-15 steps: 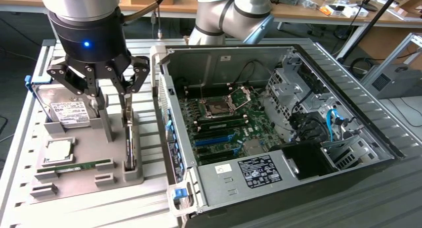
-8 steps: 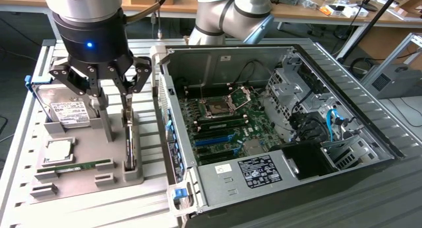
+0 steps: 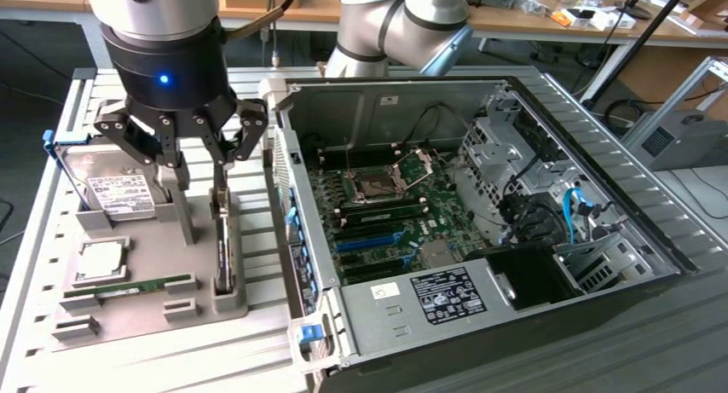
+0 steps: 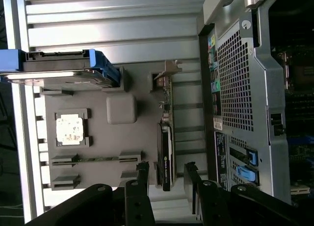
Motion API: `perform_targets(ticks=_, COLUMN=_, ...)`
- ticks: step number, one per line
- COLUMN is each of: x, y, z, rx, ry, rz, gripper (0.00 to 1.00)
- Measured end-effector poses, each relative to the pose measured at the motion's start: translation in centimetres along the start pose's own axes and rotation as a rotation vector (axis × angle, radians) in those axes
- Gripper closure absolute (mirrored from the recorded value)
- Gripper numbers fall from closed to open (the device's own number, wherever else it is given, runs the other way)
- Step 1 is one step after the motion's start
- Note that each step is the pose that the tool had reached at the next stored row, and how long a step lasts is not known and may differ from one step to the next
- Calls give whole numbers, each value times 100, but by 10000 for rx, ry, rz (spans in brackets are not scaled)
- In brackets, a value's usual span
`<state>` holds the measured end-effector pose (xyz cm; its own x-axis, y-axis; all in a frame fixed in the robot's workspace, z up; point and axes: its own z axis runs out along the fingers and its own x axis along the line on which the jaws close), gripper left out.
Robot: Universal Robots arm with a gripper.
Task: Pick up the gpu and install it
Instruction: 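Pick up the gpu and move the gpu toward the slot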
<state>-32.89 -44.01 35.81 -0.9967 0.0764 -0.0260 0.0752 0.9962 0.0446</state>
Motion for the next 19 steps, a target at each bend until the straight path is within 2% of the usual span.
perform_targets(ticks=19, x=0, y=-5, z=94, rx=2, ry=2, rz=-1, gripper=58)
